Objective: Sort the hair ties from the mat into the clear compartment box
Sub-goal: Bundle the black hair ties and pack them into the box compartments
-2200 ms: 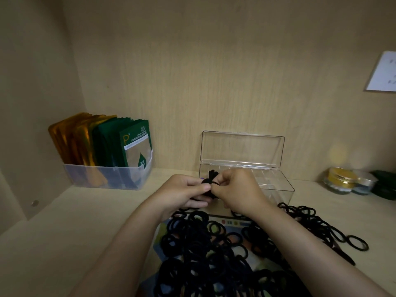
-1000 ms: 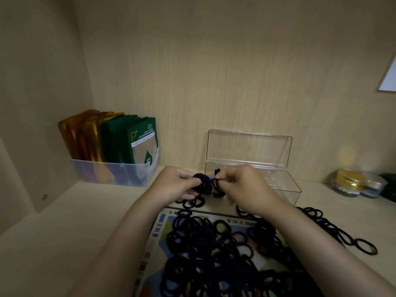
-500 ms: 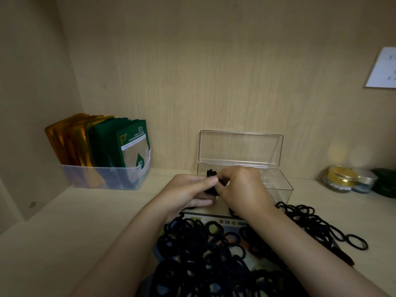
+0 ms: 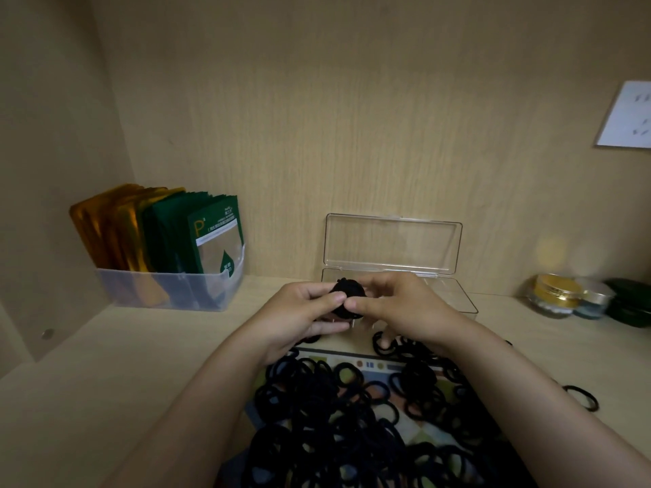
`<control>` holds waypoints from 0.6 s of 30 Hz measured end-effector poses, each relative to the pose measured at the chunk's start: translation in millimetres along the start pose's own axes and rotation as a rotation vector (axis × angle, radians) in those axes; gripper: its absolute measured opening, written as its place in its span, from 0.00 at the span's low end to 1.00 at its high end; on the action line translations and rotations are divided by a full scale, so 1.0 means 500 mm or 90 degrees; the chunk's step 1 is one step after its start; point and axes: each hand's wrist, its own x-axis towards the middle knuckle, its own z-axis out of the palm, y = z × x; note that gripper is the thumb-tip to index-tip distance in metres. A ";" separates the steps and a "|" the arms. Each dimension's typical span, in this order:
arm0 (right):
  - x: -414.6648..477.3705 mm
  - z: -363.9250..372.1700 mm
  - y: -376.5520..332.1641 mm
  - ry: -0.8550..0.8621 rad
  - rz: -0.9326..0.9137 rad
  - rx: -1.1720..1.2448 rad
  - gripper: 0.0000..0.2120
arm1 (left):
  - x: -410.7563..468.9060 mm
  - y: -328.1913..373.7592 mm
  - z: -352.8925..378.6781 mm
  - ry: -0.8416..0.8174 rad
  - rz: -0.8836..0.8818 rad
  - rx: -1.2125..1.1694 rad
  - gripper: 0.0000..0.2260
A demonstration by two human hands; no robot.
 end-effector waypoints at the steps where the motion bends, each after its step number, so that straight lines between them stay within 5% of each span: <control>1: -0.001 0.001 -0.001 -0.023 0.003 0.031 0.12 | -0.001 0.000 0.001 0.002 0.004 0.010 0.13; 6: -0.003 0.004 -0.007 0.001 0.028 0.118 0.07 | 0.004 0.005 0.003 0.146 0.038 0.052 0.09; 12: -0.004 0.014 -0.003 0.046 0.050 0.176 0.08 | 0.007 0.001 0.004 0.156 0.046 0.100 0.13; 18: 0.018 -0.013 -0.019 0.225 0.039 0.096 0.08 | 0.007 -0.003 0.005 0.250 0.156 0.298 0.10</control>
